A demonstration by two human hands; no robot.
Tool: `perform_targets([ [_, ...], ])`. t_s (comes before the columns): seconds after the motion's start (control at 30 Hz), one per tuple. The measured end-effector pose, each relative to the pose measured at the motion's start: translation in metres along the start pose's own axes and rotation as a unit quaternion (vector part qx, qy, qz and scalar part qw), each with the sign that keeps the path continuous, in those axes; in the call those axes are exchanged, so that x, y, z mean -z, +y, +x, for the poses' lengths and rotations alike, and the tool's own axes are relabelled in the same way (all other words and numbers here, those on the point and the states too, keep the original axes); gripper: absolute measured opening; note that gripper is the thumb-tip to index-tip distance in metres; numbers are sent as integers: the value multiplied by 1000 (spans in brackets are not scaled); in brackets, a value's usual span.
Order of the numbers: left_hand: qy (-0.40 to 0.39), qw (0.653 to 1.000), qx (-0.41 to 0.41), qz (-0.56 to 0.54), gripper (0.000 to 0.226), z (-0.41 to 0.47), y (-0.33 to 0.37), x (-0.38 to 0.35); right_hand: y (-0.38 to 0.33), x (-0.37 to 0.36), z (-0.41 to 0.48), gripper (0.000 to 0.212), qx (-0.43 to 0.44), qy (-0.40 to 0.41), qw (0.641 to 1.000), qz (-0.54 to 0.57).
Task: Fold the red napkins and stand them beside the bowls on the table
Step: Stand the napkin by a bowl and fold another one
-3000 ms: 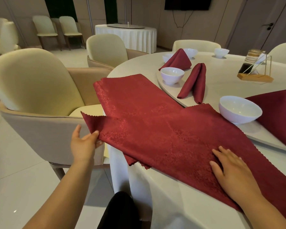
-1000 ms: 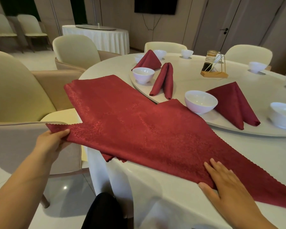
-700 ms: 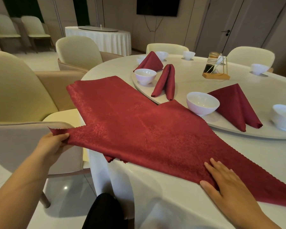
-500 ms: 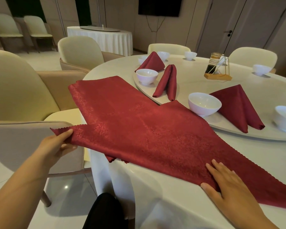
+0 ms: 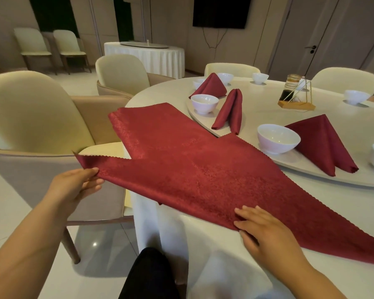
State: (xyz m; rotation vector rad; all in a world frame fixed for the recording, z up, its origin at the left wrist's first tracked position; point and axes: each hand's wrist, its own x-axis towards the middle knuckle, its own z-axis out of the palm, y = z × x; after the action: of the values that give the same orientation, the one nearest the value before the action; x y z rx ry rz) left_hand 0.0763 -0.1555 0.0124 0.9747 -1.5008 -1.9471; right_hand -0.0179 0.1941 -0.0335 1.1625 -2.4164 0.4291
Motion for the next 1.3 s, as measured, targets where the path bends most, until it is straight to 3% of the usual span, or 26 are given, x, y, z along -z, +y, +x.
perform_targets([
  [0.13,-6,1000,-28,9,20,-14,13,15,-10,11,1,27,-15,-73,997,31],
  [0.23,-34,998,-41,23,19,-19,22,10,-10,21,15,27,-55,-70,995,53],
  [0.33,-49,996,-64,39,20,-18,32,-13,4,24,37,17,-104,-74,989,72],
  [0.57,-124,983,-90,104,21,-2,48,-96,40,4,61,30,-112,-142,983,29],
  [0.73,-134,977,-144,82,12,3,51,-163,52,-19,49,26,-121,-61,988,67],
  [0.9,-221,972,-36,69,25,22,43,-218,54,-21,50,29,-92,-38,993,61],
  [1.2,-191,940,-67,273,36,46,13,-269,67,-26,52,29,-92,-21,991,94],
  [1.3,-196,932,-96,288,29,60,1,-276,66,-26,52,29,-91,-21,992,84],
])
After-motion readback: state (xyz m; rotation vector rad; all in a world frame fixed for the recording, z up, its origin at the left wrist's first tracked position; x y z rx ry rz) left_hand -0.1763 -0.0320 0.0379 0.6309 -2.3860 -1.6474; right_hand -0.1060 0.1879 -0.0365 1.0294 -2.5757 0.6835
